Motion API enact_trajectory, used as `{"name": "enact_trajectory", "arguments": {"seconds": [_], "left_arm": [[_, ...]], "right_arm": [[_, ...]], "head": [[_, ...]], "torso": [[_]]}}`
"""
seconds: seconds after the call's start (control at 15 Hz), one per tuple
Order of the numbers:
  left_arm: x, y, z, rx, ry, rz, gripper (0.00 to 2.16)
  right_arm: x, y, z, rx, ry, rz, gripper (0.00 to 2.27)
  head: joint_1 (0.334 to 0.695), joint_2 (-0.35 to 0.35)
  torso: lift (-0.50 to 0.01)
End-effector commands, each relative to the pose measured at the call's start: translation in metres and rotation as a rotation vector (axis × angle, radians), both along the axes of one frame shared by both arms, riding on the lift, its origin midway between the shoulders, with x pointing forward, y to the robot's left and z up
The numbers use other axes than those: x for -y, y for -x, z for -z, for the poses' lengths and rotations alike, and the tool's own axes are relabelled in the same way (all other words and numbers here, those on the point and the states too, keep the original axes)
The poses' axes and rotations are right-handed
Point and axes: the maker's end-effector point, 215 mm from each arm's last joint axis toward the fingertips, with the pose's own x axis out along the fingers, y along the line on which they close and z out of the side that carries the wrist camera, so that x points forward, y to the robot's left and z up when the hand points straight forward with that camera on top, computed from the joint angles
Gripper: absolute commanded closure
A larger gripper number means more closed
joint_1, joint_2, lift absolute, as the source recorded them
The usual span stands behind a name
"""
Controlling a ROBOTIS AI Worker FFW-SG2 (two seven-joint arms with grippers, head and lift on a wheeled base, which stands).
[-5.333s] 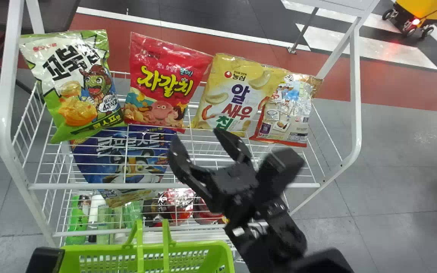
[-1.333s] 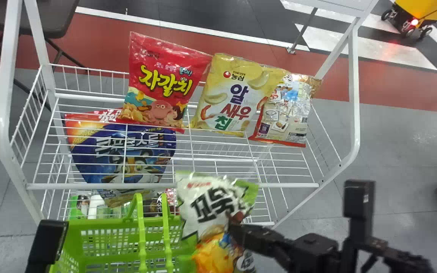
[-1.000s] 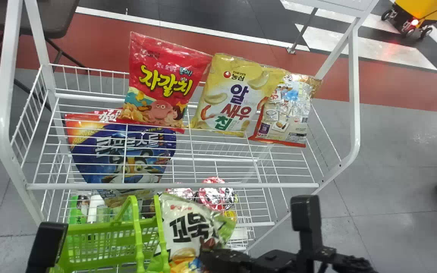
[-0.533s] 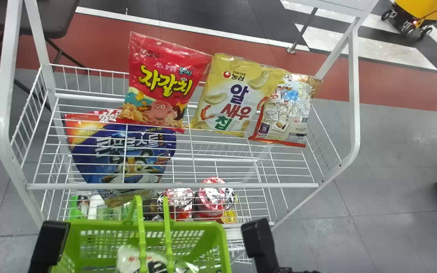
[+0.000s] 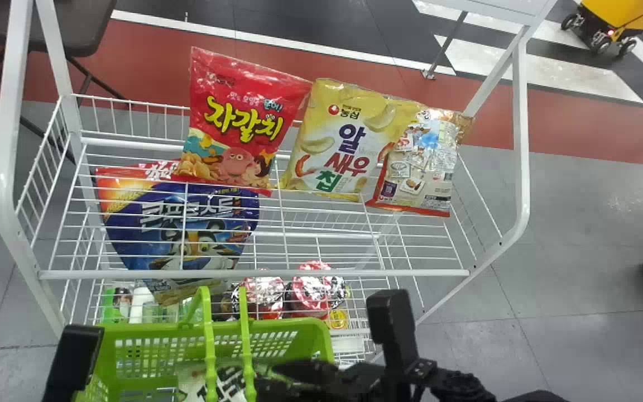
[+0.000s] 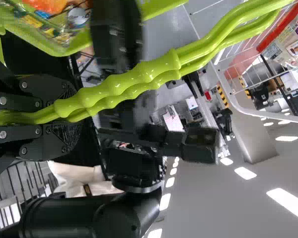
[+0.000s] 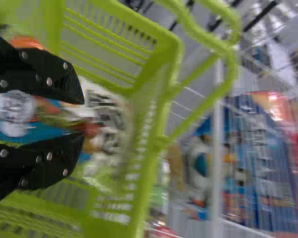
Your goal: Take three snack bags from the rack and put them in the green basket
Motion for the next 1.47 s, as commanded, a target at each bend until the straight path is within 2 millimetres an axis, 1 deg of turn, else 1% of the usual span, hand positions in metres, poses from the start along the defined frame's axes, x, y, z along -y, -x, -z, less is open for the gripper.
{"name": "enact_trajectory", "arguments": {"seconds": [0.0,0.07,0.13,0.2,0.27,0.4,0.47,0.6,0.73,0.8,0.93,1.0,1.13,1.27,1.33,1.4], "left_arm": [[0.002,0.002,0.0,0.002,-0.001,0.006,1.84],[0.003,0.002,0.0,0.002,0.0,0.007,1.84],[0.002,0.002,0.0,0.002,-0.002,0.007,1.84],[0.002,0.003,0.0,0.0,-0.002,0.007,1.84],[0.003,0.003,0.001,0.001,-0.004,0.008,1.84],[0.003,0.004,0.002,-0.002,-0.006,0.01,1.84],[0.004,0.004,0.002,-0.002,-0.006,0.011,1.84],[0.004,0.005,0.003,-0.005,-0.004,0.012,1.84],[0.002,0.006,0.005,-0.012,-0.007,0.014,1.84],[0.001,0.006,0.006,-0.012,-0.009,0.015,1.84],[-0.002,0.005,0.008,-0.015,-0.01,0.016,1.84],[-0.003,0.006,0.008,-0.018,-0.007,0.019,1.84],[-0.006,0.004,0.008,-0.013,-0.004,0.019,1.84],[-0.009,0.002,0.009,-0.013,-0.002,0.019,1.84],[-0.009,0.002,0.009,-0.012,0.001,0.018,1.84],[-0.009,0.0,0.009,-0.012,0.005,0.018,1.84]], "right_arm": [[0.005,-0.012,-0.016,0.068,-0.018,0.006,0.05],[0.005,-0.019,-0.026,0.105,-0.035,0.009,0.06],[0.008,-0.033,-0.043,0.18,-0.055,0.021,0.06],[0.01,-0.052,-0.068,0.291,-0.076,0.044,0.06],[0.014,-0.074,-0.098,0.431,-0.09,0.069,0.06],[0.014,-0.11,-0.131,0.571,-0.117,0.094,0.06],[0.015,-0.128,-0.141,0.62,-0.123,0.114,0.07],[0.008,-0.172,-0.152,0.712,-0.097,0.156,0.07],[-0.006,-0.213,-0.156,0.804,-0.069,0.176,0.07],[-0.016,-0.231,-0.145,0.798,-0.049,0.17,0.07],[-0.026,-0.261,-0.133,0.801,-0.021,0.193,0.07],[-0.029,-0.272,-0.126,0.805,-0.007,0.212,0.08],[-0.026,-0.289,-0.116,0.818,0.024,0.243,0.08],[-0.031,-0.305,-0.103,0.812,0.058,0.257,0.1],[-0.038,-0.31,-0.101,0.807,0.057,0.242,0.14],[-0.042,-0.316,-0.1,0.804,0.067,0.23,0.36]], "head": [[0.695,-0.35],[0.695,-0.35],[0.695,-0.35],[0.695,-0.35],[0.695,-0.35],[0.695,-0.35],[0.695,-0.35],[0.695,-0.35],[0.695,-0.35],[0.695,-0.343],[0.695,-0.297],[0.695,-0.28],[0.695,-0.252],[0.695,-0.231],[0.695,-0.226],[0.695,-0.211]], "torso": [[-0.014],[-0.014],[-0.014],[-0.014],[-0.014],[-0.014],[-0.014],[-0.014],[-0.014],[-0.014],[-0.014],[-0.014],[-0.014],[-0.014],[-0.014],[-0.014]]}}
